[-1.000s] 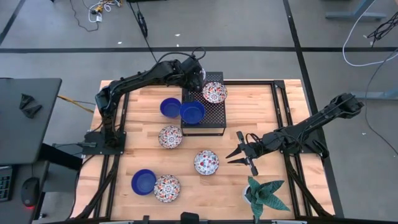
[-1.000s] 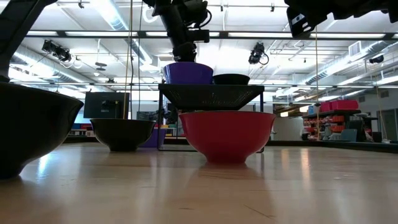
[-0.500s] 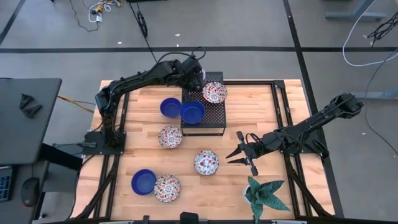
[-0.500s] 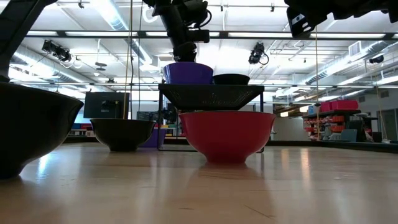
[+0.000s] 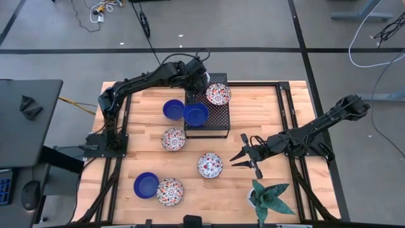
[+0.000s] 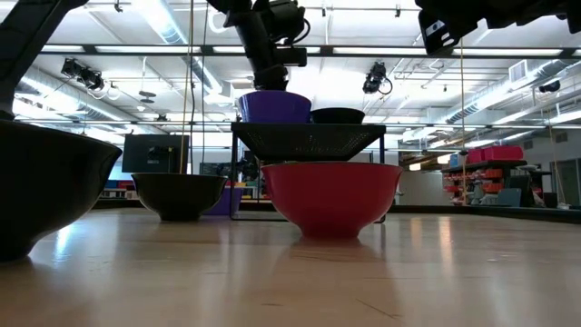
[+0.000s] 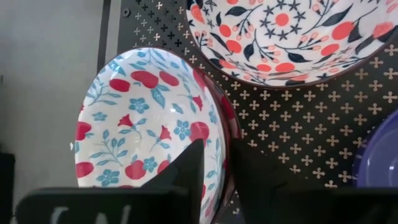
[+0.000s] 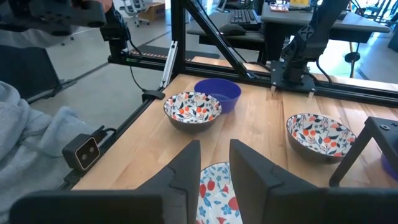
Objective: Pick & Place Mini bowls
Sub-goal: Stack the top red patterned bowl on the red patterned bowl on the shelf
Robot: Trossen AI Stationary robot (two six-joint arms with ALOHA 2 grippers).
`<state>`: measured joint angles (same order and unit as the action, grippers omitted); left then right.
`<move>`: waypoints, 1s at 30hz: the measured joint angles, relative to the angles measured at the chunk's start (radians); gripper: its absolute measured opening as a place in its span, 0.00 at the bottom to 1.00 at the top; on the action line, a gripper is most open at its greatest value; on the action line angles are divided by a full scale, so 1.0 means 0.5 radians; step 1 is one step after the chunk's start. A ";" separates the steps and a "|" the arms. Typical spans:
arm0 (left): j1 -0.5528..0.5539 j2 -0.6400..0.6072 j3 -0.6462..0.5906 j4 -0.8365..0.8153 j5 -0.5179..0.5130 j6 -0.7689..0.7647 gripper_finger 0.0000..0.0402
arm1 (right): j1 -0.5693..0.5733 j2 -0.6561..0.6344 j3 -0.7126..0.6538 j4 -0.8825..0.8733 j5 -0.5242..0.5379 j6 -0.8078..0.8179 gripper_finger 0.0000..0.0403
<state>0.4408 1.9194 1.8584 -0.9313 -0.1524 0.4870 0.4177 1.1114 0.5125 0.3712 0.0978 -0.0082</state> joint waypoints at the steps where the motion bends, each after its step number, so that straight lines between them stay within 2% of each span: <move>1: 0.000 0.000 0.000 0.001 0.000 0.000 0.24 | 0.000 0.000 0.000 0.000 0.000 0.000 0.21; 12: 0.002 0.000 0.002 0.002 -0.002 0.047 0.40 | 0.000 0.000 0.000 0.000 -0.001 -0.001 0.21; 16: 0.002 -0.009 0.002 -0.003 -0.005 0.070 0.43 | 0.000 0.000 0.000 0.000 0.000 -0.001 0.21; 23: 0.001 -0.051 0.004 -0.013 0.001 0.098 0.39 | 0.000 0.000 0.000 0.000 0.000 -0.001 0.21; 30: 0.007 -0.092 0.004 0.002 0.078 0.107 0.26 | 0.000 0.000 0.000 0.007 -0.001 -0.006 0.21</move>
<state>0.4441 1.8736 1.8603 -0.9302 -0.1133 0.5404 0.4176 1.1114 0.5125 0.3745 0.0976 -0.0112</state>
